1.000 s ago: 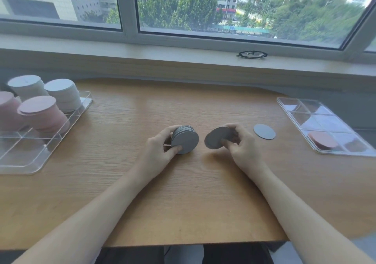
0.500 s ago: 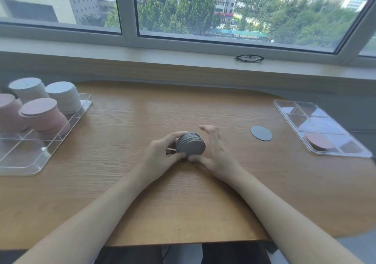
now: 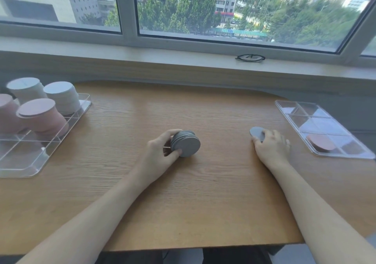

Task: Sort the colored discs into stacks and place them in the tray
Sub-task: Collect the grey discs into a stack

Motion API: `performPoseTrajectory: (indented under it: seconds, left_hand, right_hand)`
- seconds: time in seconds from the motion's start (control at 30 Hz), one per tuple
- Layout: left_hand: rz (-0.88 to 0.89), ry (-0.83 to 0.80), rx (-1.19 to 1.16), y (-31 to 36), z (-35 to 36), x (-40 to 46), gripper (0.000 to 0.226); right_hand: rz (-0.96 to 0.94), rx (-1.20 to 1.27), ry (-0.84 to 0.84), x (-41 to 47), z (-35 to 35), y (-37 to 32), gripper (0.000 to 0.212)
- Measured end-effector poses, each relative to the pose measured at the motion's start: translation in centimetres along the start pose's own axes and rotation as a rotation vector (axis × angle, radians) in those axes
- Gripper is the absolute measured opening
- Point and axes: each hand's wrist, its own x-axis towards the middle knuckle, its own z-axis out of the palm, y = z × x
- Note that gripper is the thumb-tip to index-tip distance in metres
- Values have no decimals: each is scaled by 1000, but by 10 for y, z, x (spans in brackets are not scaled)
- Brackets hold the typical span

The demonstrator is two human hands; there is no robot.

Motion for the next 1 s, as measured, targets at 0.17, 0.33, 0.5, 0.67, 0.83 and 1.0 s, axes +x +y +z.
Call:
performPoseTrajectory:
  seconds: [0.17, 0.33, 0.5, 0.67, 0.83, 1.0]
  left_hand:
    - [18, 6, 14, -1, -1, 0, 46]
    - [11, 18, 19, -2, -1, 0, 46]
    - [11, 20, 28, 0, -2, 1, 47]
    - [-9, 27, 47, -3, -2, 1, 50]
    - [-31, 15, 42, -6, -3, 3, 49]
    - [-28, -21, 5, -4, -2, 4, 48]
  right_hand:
    - [-125, 70, 103, -9, -6, -4, 38]
    - [-290, 344, 23, -13, -7, -1, 32]
    - [-541, 209, 139, -26, -5, -12, 20]
    - [-646, 406, 177, -56, -18, -44, 15]
    - [-686, 682, 159, -87, -28, -80, 12]
    - [-678, 749, 135, -95, -19, -111, 11]
